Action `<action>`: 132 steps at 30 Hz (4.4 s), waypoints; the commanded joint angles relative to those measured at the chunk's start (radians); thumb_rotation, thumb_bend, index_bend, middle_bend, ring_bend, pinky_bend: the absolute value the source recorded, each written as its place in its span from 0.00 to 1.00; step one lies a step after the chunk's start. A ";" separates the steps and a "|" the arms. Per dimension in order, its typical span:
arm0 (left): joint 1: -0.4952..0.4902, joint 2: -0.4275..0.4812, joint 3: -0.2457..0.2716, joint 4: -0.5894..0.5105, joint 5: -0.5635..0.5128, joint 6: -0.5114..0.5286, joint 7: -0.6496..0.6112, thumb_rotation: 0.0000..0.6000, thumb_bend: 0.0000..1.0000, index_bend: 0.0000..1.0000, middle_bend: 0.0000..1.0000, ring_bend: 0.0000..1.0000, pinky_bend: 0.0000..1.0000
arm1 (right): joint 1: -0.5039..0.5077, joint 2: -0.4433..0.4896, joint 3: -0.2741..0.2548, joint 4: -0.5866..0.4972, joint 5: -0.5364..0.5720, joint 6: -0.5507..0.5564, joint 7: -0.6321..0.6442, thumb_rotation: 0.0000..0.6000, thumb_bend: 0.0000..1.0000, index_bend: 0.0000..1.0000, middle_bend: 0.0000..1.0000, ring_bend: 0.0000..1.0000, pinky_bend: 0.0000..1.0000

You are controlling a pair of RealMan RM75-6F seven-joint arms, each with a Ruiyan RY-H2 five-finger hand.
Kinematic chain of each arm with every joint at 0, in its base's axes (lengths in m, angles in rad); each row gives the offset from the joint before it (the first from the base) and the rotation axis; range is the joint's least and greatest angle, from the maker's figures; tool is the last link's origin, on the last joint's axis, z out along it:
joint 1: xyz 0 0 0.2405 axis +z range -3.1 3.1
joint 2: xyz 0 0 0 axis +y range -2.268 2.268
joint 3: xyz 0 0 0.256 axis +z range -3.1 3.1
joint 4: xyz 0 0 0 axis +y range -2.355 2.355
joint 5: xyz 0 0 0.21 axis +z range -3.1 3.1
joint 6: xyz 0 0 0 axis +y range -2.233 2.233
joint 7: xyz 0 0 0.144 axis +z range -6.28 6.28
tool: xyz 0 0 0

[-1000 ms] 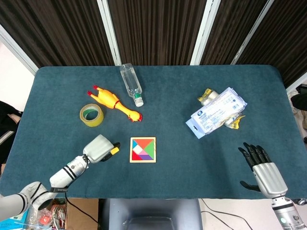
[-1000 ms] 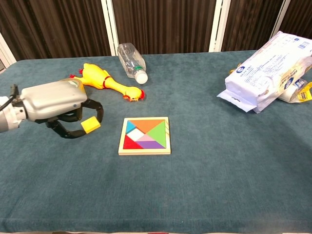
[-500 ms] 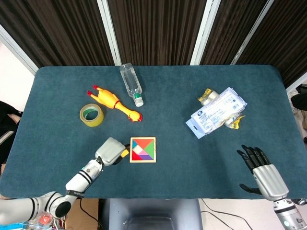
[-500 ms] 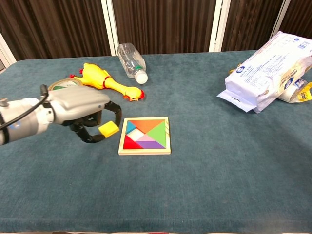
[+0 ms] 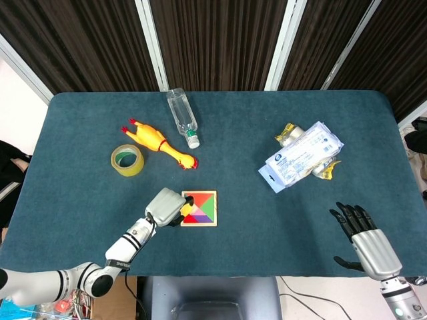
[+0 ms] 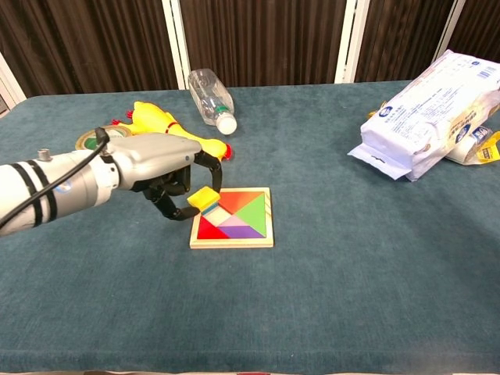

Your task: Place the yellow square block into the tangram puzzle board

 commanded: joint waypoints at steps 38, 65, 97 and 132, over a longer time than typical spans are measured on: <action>-0.088 -0.174 0.005 0.199 -0.123 -0.001 0.095 1.00 0.37 0.67 1.00 1.00 1.00 | -0.010 0.020 0.000 0.013 -0.008 0.032 0.060 1.00 0.16 0.00 0.00 0.00 0.00; -0.092 -0.158 0.032 0.186 -0.100 -0.008 0.099 1.00 0.37 0.54 1.00 1.00 1.00 | -0.012 0.019 0.000 0.013 -0.008 0.032 0.056 1.00 0.16 0.00 0.00 0.00 0.00; -0.096 -0.146 0.039 0.177 -0.132 -0.015 0.112 1.00 0.37 0.41 1.00 1.00 1.00 | -0.014 0.020 -0.001 0.014 -0.014 0.036 0.057 1.00 0.16 0.00 0.00 0.00 0.00; -0.104 -0.133 0.042 0.154 -0.141 -0.013 0.110 1.00 0.36 0.28 1.00 1.00 1.00 | -0.019 0.023 -0.002 0.016 -0.018 0.045 0.065 1.00 0.16 0.00 0.00 0.00 0.00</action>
